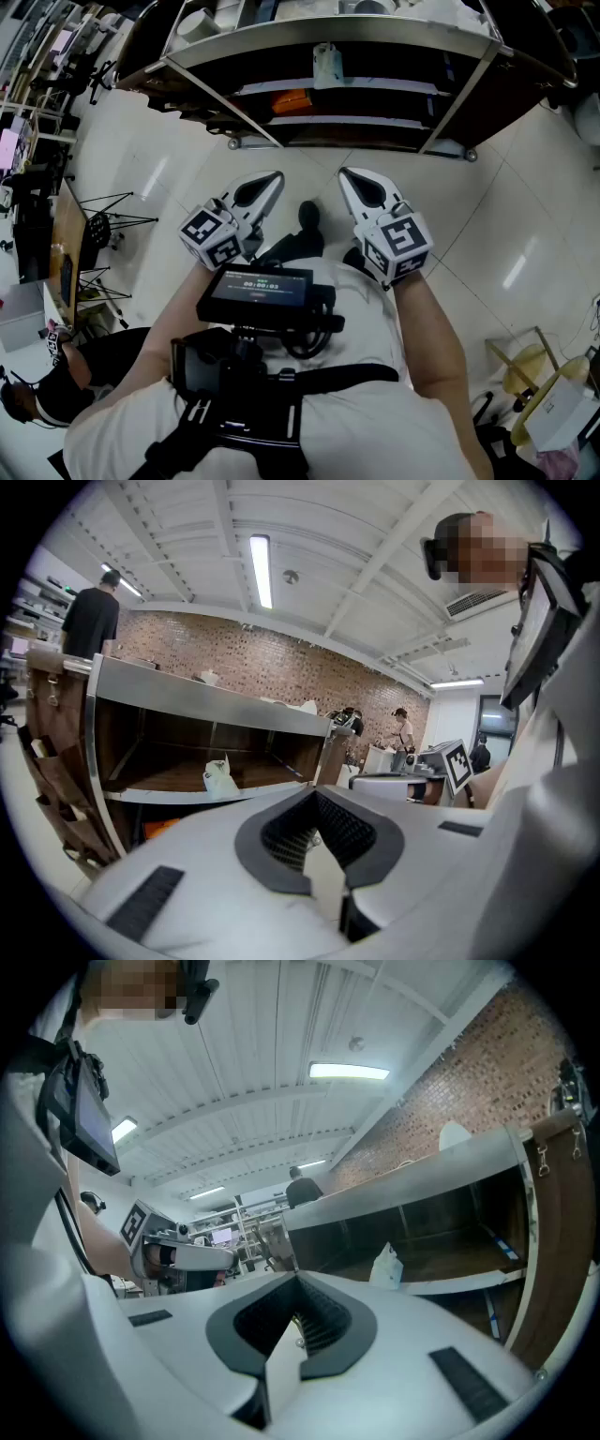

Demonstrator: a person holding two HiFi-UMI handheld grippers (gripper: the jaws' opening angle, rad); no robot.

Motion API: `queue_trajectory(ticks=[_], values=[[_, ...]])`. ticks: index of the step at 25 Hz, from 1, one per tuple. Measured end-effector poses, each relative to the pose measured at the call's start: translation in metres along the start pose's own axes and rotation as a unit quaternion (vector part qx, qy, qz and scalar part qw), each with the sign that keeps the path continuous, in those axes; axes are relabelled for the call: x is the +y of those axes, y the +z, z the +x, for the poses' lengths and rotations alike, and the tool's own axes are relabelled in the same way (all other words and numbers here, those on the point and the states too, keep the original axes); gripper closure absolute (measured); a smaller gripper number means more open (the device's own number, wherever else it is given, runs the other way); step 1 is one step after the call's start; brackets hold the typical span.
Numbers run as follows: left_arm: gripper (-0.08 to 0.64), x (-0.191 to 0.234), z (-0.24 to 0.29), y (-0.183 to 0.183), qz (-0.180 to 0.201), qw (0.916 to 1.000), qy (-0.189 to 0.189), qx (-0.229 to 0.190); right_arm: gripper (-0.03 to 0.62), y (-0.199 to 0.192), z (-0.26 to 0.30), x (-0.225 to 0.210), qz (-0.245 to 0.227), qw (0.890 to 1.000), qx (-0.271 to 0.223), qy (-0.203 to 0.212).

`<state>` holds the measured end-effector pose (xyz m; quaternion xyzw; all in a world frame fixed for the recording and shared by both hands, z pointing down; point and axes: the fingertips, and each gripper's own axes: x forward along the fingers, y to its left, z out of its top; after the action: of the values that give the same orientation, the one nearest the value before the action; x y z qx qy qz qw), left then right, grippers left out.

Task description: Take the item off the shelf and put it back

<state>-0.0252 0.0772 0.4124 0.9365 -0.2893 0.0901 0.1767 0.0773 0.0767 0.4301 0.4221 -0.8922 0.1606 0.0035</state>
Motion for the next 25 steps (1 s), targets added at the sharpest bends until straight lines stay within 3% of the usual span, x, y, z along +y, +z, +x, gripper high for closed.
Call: queue_trajectory(ticks=[3,13,25], values=[[0.549,0.030,0.004,-0.001,0.001,1.0000,0.001,-0.005,0.584,-0.003,0.019,-0.007,0.001,1.000,0.009,-0.007],[0.549,0.112,0.039,0.030,-0.007,0.9982,-0.060,-0.008,0.584,0.020,0.094,-0.043,-0.009,0.998,0.032,-0.058],[0.549,0.171,0.057,0.040,-0.001,0.9938,-0.111,-0.002,0.584,0.015,0.168,-0.058,-0.013,0.995,0.055,-0.088]])
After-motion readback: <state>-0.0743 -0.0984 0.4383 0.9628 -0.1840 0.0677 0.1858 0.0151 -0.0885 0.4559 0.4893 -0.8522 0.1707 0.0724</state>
